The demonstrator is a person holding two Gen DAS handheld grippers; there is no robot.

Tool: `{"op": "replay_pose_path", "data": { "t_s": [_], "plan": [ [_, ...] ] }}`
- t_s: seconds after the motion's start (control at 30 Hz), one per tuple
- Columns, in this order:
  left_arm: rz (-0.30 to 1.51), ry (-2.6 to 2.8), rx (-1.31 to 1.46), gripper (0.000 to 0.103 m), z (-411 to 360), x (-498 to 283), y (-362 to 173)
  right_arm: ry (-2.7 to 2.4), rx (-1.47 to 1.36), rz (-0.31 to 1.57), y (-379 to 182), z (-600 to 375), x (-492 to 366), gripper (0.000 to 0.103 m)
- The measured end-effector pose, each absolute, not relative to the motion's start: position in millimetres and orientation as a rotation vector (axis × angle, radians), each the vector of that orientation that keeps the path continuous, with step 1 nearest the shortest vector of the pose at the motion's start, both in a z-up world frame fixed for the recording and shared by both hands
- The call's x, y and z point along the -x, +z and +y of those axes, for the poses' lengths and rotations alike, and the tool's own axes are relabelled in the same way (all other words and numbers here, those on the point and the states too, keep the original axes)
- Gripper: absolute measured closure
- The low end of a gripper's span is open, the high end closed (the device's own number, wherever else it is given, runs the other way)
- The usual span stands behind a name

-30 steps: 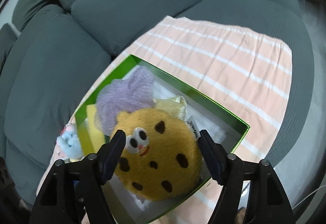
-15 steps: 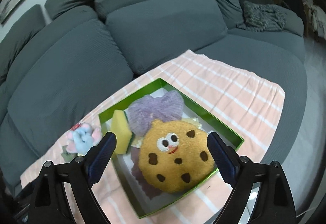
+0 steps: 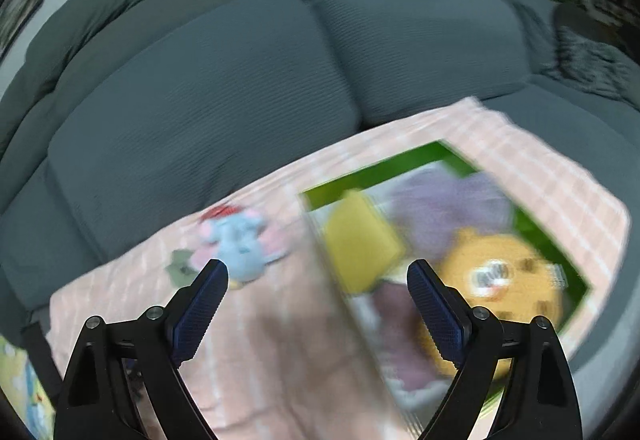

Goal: Organize soft objects
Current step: 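Move the right gripper back to the blue elephant plush, then grasp the blue elephant plush with the right gripper and lift it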

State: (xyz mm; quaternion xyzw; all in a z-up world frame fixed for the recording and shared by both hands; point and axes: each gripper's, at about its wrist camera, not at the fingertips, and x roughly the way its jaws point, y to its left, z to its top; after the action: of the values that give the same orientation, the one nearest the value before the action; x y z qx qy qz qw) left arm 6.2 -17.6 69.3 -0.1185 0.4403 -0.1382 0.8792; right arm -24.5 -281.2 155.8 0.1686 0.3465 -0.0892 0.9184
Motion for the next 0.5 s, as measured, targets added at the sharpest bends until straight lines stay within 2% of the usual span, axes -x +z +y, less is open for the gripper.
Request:
{"op": "replay_pose_path", "data": {
  "t_s": [0.23,0.5],
  "plan": [
    [0.971,-0.223,0.32,0.019,8.3,-25.7,37.5,-0.05,-0.356,0.854,117.3,-235.4,-65.3,0.011],
    [0.935,-0.2,0.295,0.019,10.0,-20.0,48.0,-0.085,-0.267,0.954,74.7,-212.9,-131.6,0.011]
  ]
}}
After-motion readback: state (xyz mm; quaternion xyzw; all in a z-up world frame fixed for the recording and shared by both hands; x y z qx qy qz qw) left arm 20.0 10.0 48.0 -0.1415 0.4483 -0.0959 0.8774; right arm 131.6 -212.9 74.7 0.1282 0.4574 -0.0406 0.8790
